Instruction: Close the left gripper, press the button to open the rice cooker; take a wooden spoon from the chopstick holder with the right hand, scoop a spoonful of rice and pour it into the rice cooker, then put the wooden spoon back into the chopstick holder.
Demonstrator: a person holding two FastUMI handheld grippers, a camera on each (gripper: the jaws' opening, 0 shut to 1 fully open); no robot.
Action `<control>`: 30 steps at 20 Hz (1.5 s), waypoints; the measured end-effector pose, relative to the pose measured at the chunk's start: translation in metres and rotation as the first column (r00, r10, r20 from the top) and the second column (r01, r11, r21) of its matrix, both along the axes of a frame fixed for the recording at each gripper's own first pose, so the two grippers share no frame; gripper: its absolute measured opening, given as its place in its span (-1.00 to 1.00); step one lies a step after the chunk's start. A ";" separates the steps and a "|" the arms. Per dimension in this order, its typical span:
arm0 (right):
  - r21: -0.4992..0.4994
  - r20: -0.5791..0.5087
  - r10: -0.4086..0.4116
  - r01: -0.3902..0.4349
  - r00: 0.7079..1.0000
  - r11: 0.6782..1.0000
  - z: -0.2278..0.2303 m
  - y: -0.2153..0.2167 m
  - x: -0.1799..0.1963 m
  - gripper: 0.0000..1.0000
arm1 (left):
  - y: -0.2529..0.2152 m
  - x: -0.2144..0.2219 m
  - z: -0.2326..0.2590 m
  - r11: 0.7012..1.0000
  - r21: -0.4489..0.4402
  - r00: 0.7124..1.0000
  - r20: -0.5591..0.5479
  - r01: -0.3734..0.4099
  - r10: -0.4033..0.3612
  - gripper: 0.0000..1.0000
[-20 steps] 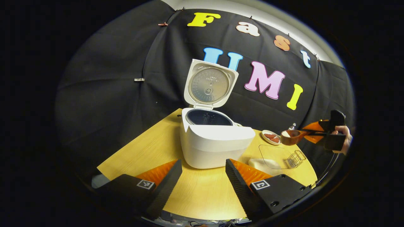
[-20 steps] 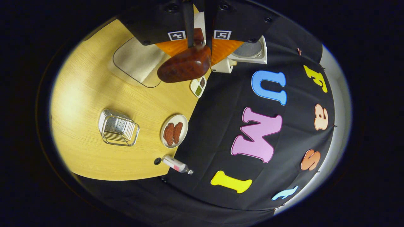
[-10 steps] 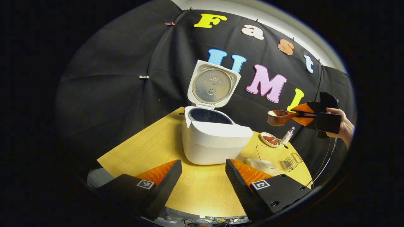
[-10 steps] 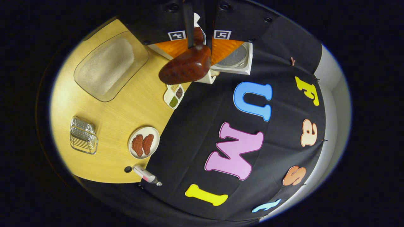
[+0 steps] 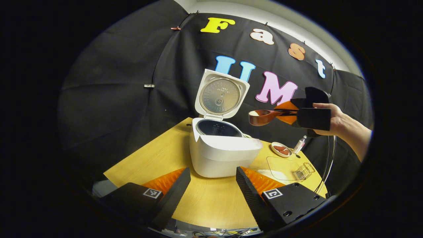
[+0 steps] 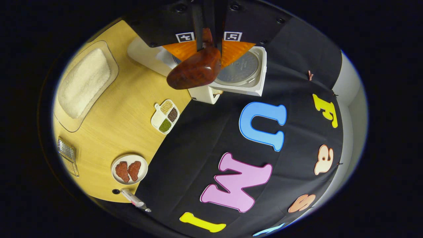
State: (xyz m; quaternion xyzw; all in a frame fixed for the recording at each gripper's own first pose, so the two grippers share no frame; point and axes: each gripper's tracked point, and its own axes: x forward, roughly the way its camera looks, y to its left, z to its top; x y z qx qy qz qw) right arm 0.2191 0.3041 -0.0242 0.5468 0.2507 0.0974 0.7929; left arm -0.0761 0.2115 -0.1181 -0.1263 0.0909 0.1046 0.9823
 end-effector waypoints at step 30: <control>-0.914 0.303 0.658 0.015 0.690 0.405 -0.018 0.171 0.047 -0.65 | 0.009 0.007 0.010 1.000 0.014 1.000 0.008 0.024 -0.024 0.92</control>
